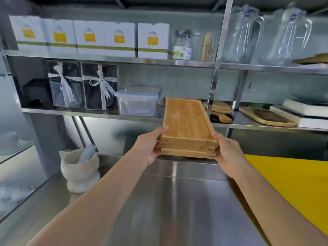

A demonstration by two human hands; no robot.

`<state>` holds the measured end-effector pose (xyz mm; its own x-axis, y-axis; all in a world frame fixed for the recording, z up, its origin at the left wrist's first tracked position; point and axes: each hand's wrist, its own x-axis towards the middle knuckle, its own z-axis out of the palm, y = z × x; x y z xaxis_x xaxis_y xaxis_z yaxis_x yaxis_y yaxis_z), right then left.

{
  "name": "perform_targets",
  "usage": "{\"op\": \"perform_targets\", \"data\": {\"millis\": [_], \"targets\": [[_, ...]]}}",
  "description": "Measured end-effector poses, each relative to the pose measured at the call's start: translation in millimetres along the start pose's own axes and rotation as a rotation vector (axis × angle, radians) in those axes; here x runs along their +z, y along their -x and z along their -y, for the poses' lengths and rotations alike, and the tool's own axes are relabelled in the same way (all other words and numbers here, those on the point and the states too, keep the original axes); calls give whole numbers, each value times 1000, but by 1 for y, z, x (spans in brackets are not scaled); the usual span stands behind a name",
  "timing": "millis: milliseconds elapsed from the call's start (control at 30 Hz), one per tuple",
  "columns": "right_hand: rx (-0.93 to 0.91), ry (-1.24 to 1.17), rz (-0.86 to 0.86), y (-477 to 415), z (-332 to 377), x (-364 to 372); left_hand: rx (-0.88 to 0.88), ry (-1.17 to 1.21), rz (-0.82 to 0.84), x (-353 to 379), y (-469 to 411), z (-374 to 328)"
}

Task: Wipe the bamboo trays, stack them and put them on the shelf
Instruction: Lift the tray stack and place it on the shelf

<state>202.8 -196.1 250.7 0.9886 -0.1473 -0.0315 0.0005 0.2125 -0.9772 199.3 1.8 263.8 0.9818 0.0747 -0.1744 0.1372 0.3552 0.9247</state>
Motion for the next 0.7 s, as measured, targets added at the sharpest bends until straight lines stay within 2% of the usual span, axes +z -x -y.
{"op": "perform_targets", "data": {"millis": [167,433,600,700], "targets": [[24,31,1,-63,13,15,-36,28,8,11,-68,-14],[56,47,-13,-155,-15,19,-86,-26,-24,17,-159,-2],[-5,78,18,-191,-29,24,36,-127,44,17,-198,6],[-66,192,210,-198,-34,14,179,-295,143,8,-204,22]]}}
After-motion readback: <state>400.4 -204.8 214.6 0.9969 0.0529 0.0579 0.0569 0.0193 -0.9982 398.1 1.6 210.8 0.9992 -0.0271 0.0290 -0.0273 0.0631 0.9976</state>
